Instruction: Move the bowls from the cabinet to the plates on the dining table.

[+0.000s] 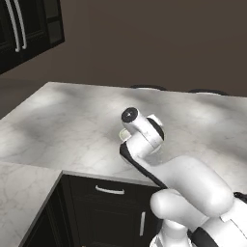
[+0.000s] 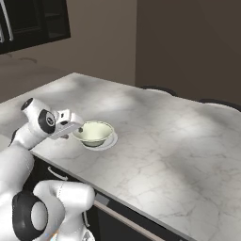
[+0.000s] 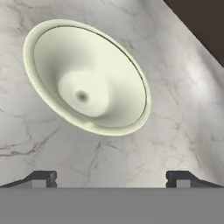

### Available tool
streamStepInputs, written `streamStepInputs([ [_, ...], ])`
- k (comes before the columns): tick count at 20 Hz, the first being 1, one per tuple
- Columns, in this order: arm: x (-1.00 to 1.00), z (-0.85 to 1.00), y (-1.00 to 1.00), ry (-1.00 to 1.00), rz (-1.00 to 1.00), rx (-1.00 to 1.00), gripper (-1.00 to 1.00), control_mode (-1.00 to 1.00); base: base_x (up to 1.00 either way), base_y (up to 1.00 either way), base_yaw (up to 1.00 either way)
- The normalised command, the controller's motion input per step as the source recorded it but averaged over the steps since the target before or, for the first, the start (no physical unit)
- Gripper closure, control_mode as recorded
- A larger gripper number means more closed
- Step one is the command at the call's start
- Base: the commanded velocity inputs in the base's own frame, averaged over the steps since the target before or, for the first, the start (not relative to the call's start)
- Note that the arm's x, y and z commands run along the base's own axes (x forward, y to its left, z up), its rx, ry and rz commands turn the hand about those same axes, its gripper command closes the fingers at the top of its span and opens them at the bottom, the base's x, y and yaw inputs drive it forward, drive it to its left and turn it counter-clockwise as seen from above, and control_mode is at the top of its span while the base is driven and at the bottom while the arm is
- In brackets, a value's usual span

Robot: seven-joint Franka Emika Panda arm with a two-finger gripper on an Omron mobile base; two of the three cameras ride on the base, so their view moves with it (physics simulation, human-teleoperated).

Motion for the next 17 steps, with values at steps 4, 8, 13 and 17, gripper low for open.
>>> streamStepInputs([
  [4,-0.42,0.31,-0.16,-0.09,-0.07,0.10,-1.00,-1.00,0.00,0.00,0.00],
  [8,-0.45,0.30,-0.11,-0.13,-0.06,0.08,-1.00,-1.00,0.00,0.00,0.00],
  [13,-0.47,0.31,-0.10,-0.15,-0.04,0.08,-1.00,-1.00,0.00,0.00,0.00],
  [17,-0.45,0.36,-0.10,-0.14,-0.03,0.09,-1.00,-1.00,0.00,0.00,0.00],
])
